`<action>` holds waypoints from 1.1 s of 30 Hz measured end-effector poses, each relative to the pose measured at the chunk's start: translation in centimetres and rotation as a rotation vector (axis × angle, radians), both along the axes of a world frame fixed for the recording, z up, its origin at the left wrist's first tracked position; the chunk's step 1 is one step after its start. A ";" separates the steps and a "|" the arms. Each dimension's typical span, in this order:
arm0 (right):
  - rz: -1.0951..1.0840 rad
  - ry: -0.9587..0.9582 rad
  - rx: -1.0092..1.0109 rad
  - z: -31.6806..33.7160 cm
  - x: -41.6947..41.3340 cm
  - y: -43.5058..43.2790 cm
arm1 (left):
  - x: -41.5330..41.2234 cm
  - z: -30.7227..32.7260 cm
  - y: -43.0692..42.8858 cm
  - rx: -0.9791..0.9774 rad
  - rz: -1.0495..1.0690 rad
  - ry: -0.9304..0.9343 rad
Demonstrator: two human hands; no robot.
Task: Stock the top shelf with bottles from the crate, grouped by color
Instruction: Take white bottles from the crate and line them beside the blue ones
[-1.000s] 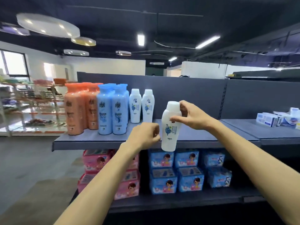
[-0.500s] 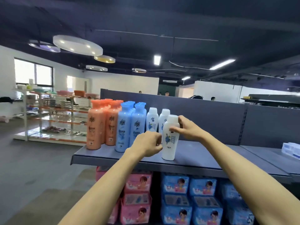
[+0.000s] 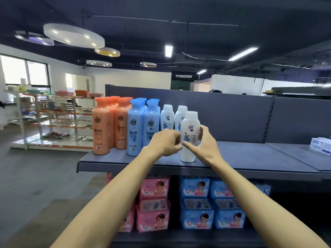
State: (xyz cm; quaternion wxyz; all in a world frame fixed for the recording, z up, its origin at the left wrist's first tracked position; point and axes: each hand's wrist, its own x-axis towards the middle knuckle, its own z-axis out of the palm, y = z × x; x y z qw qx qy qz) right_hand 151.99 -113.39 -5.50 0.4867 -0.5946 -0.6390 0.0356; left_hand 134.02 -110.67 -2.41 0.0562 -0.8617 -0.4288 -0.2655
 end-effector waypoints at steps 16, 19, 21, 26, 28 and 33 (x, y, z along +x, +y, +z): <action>-0.208 -0.008 -0.144 -3.1 -4.3 2.5 | -1.8 -2.8 2.5 -0.004 0.141 -0.062; -0.179 -0.004 -0.170 -3.0 -4.9 3.8 | -2.0 -2.9 2.9 -0.006 0.186 -0.093; -0.172 -0.008 -0.188 -2.9 -5.3 4.9 | -2.2 -3.0 3.2 -0.005 0.211 -0.102; -0.193 -0.029 -0.228 -2.6 -5.9 7.8 | -2.5 -3.2 3.5 0.010 0.220 -0.107; -0.192 -0.027 -0.231 -2.6 -6.1 8.8 | -2.5 -3.3 3.5 0.035 0.220 -0.114; -0.179 -0.027 -0.217 -2.7 -6.5 11.3 | -2.7 -3.6 3.7 0.061 0.214 -0.123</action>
